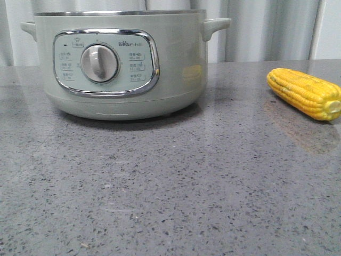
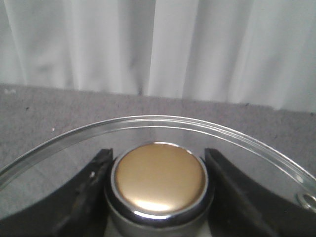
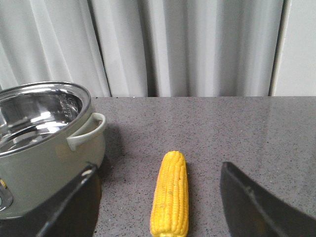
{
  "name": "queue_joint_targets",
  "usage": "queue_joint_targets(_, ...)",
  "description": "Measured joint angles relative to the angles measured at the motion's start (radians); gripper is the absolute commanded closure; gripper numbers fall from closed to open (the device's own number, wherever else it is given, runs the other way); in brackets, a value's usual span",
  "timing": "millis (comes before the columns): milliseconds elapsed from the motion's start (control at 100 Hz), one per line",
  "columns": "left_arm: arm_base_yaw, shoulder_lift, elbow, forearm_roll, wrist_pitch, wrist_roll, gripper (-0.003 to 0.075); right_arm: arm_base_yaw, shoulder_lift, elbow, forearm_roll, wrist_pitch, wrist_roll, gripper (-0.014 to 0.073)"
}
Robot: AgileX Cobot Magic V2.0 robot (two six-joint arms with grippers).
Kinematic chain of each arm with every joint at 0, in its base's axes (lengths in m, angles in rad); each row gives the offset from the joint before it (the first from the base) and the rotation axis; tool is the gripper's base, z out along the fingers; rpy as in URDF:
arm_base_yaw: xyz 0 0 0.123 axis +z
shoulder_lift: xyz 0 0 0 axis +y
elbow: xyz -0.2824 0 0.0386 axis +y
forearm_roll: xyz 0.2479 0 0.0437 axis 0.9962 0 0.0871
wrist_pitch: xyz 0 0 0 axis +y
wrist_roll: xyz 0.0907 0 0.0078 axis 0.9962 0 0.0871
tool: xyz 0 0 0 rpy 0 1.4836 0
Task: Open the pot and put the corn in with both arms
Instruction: 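Lift the glass lid off the pot with the left gripper and set it aside, then lower the right gripper around the yellow corn cob and close it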
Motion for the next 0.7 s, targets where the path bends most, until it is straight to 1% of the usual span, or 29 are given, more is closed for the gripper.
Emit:
queue_joint_targets(120, 0.0, 0.0, 0.116, -0.004, -0.058, -0.02, 0.0598, 0.007, 0.0, 0.0, 0.0, 0.0, 0.0, 0.0167)
queue_joint_targets(290, 0.0, 0.026, 0.201, -0.008, -0.119, -0.027, 0.0592, 0.011, 0.0, 0.0, 0.0, 0.0, 0.0, 0.0167)
queue_joint_targets(530, 0.0, 0.08, 0.224, -0.009, -0.157, -0.029, 0.0591, 0.011, 0.0, 0.0, 0.0, 0.0, 0.0, 0.0167)
queue_joint_targets(700, 0.0, 0.121, 0.224, -0.009, -0.158, -0.029, 0.0558, 0.011, 0.0, 0.0, 0.0, 0.0, 0.0, 0.0167)
